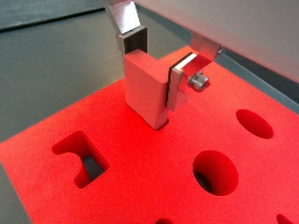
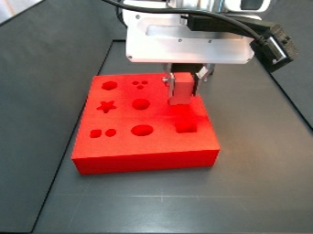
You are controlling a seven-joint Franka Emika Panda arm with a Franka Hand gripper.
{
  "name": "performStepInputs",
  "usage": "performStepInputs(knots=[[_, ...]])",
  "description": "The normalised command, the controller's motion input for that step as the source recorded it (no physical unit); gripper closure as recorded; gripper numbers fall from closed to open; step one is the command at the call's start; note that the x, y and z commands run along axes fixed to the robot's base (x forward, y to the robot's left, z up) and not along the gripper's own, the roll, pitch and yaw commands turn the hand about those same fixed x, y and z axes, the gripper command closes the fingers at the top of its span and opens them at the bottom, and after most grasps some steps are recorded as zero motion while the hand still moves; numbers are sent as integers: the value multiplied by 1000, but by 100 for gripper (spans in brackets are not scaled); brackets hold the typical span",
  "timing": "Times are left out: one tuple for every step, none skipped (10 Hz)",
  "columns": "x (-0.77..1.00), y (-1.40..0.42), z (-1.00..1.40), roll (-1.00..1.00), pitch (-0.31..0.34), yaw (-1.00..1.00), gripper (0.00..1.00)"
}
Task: Pick up the double-square object. Move up. Move to above the board. Insert the double-square object.
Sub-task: Insert the double-square object.
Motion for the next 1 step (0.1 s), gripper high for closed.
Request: performStepInputs(knots=[[0,0,0,0,0,0,100]])
